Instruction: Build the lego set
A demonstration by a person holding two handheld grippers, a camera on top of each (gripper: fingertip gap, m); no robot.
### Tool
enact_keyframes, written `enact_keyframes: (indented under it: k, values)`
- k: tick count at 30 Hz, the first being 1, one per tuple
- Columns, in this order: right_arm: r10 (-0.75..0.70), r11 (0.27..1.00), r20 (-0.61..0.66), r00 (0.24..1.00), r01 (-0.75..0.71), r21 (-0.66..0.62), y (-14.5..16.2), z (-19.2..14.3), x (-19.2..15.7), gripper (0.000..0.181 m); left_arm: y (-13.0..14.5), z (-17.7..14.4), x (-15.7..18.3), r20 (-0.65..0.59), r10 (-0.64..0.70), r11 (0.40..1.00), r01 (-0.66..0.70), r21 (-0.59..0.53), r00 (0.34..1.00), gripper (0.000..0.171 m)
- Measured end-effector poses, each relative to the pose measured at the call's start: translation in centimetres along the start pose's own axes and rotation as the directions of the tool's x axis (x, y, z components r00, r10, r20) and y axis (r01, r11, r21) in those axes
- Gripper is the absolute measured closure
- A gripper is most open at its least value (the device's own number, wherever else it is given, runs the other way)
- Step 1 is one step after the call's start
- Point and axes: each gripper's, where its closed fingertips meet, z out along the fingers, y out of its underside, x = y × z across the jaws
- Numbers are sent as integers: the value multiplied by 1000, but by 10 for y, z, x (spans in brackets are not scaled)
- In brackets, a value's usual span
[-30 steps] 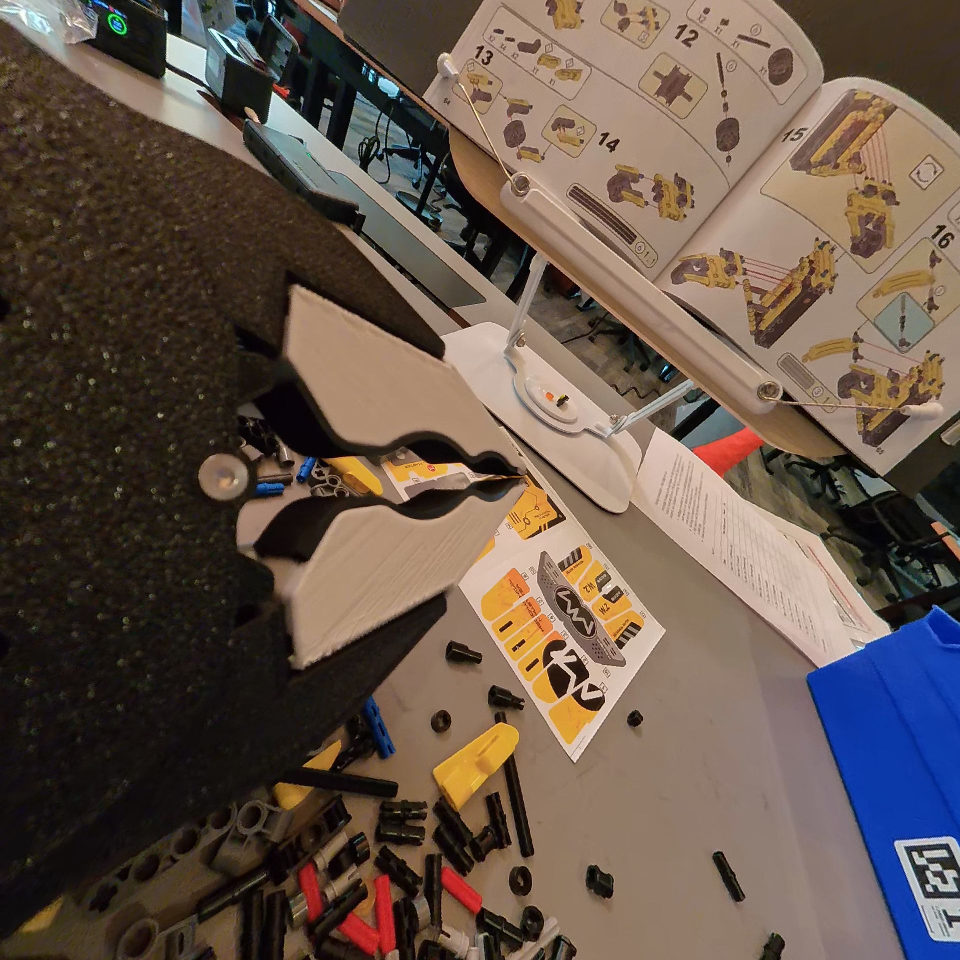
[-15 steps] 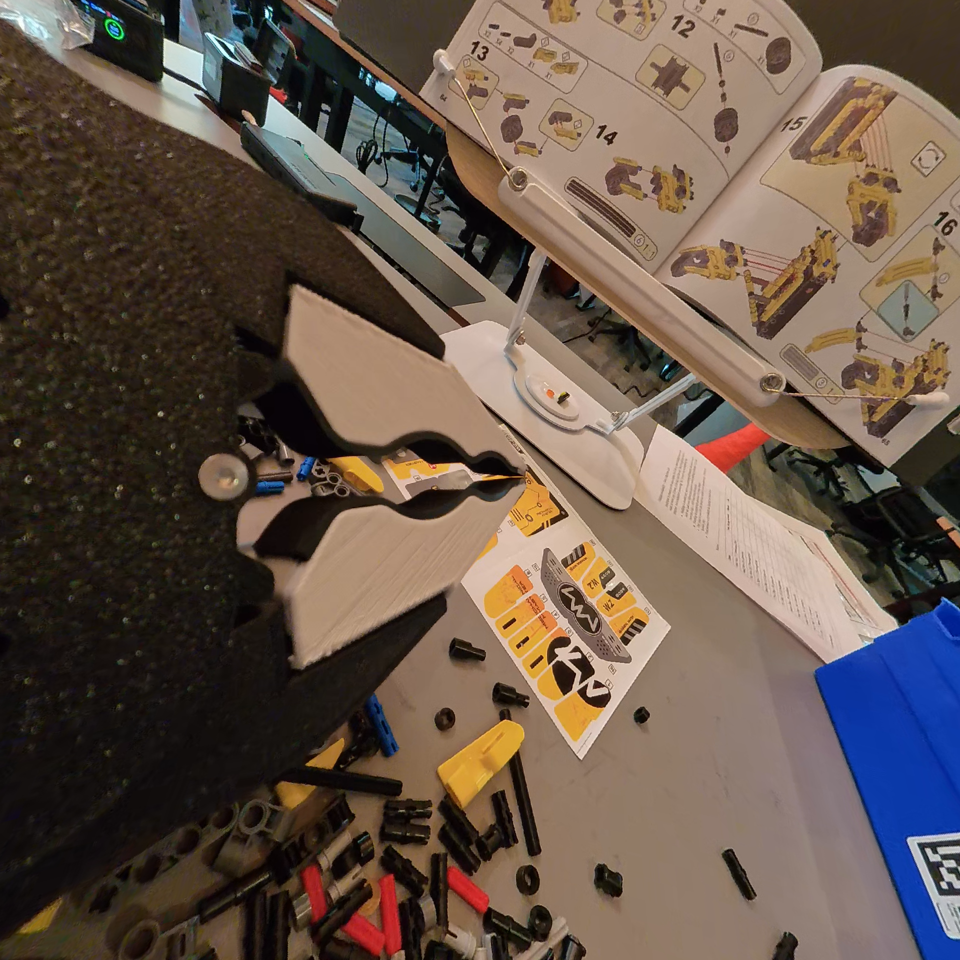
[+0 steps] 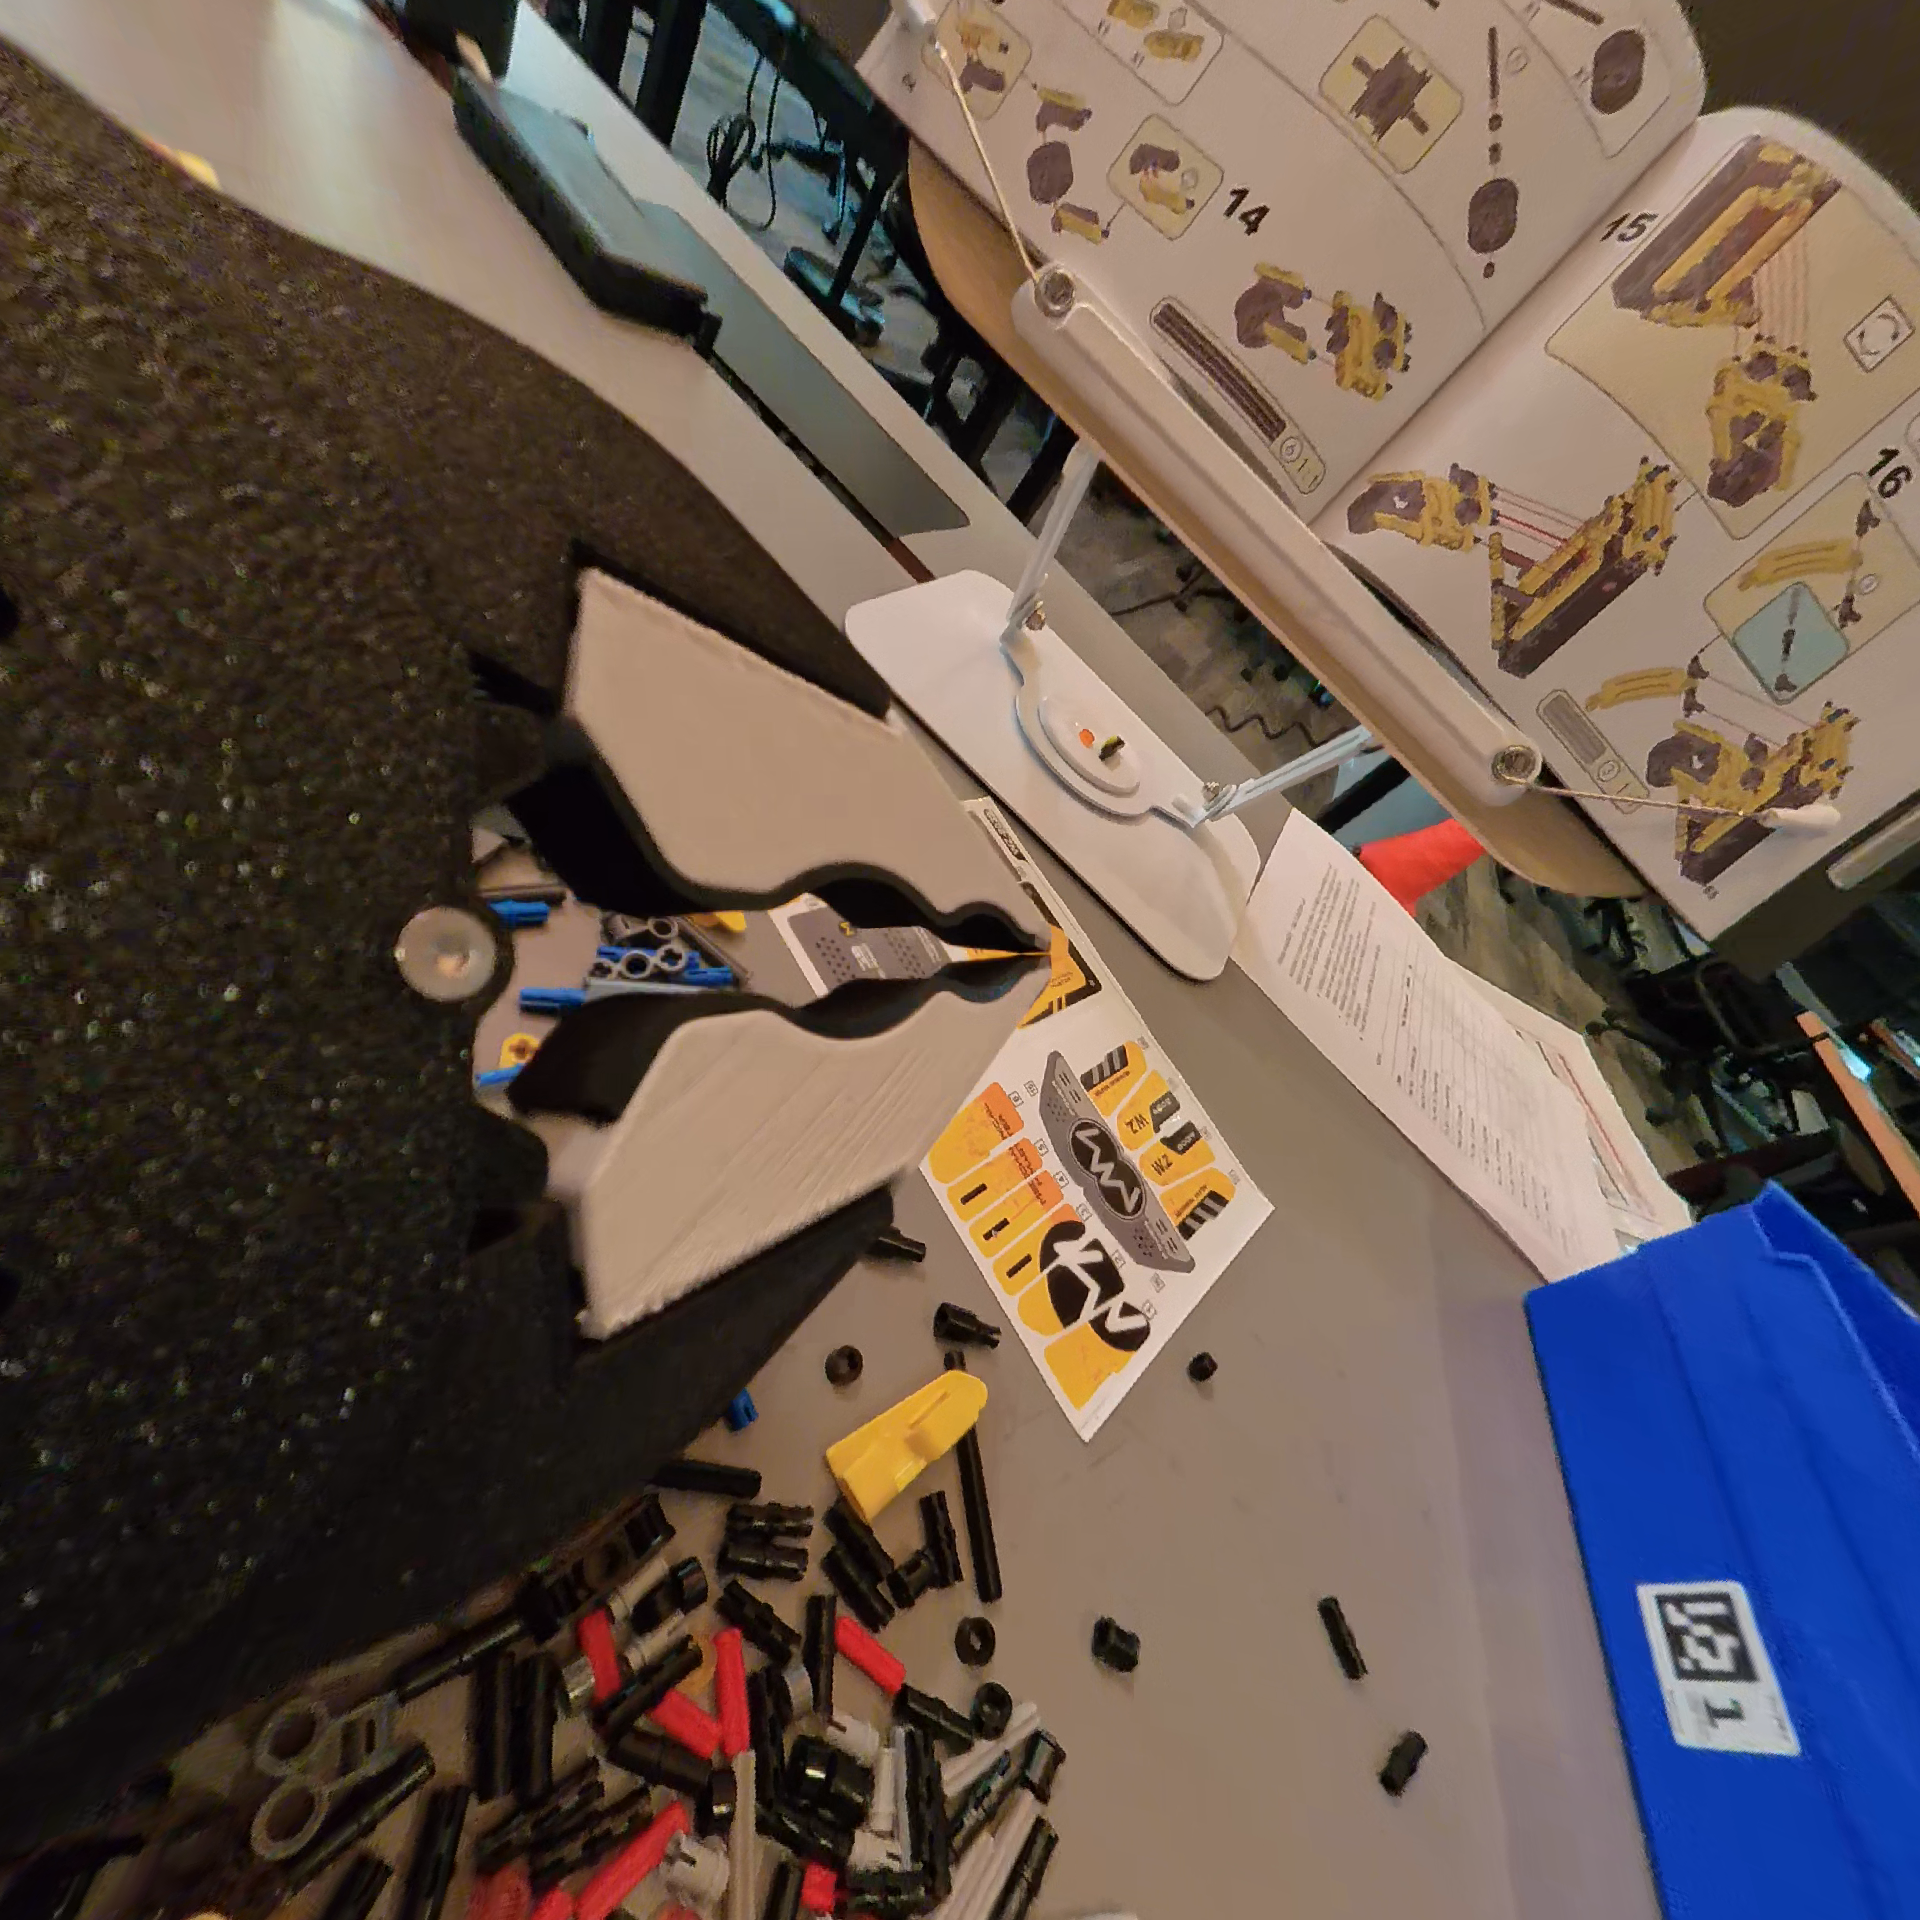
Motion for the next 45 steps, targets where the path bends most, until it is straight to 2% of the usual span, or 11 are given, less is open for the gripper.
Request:
enact_keyframes:
  k: [4, 8, 11, 13, 17, 19, 23, 25, 35, 42, 45]
  values:
    - [-6, 992, -13, 1000, 7, 125, -29, 16, 21, 126, -3, -2, -4, -44, -109, 994, 110, 21, 993, 171]
    - [-40, 984, -49, 998, 48, 169, -26, 34, 33, 126, -11, -7, -7, -118, -224, 970, 233, 65, 967, 171]
    - [-110, 981, -93, 989, 124, 151, -23, 30, 36, 125, -25, -14, 5, -256, -280, 939, 319, 127, 925, 169]
    - [-152, 973, -140, 978, 173, 156, -23, 23, 38, 126, -45, -26, 22, -405, -292, 901, 391, 187, 866, 165]
    - [-142, 958, -206, 968, 187, 219, -33, 3, 39, 126, -91, -69, 42, -646, -277, 752, 579, 315, 711, 161]
    - [-131, 945, -195, 972, 182, 273, -41, -3, 34, 125, -101, -84, 49, -734, -263, 701, 647, 300, 626, 156]
    - [-150, 950, -227, 962, 203, 235, -35, -4, 40, 125, -114, -104, 46, -856, -265, 591, 776, 220, 445, 143]
    - [-142, 950, -227, 963, 198, 243, -35, -5, 40, 125, -116, -110, 44, -892, -243, 564, 804, 190, 381, 139]
    - [-126, 953, -192, 973, 172, 249, -34, 0, 32, 125, -109, -99, 49, -880, -283, 602, 785, 147, 381, 128]
    - [-92, 952, -174, 980, 137, 273, -35, -2, 33, 125, -105, -89, 55, -839, -308, 652, 742, 156, 448, 126]
    - [-69, 951, -164, 984, 114, 286, -36, -3, 34, 125, -107, -96, 56, -865, -286, 637, 757, 149, 412, 126]
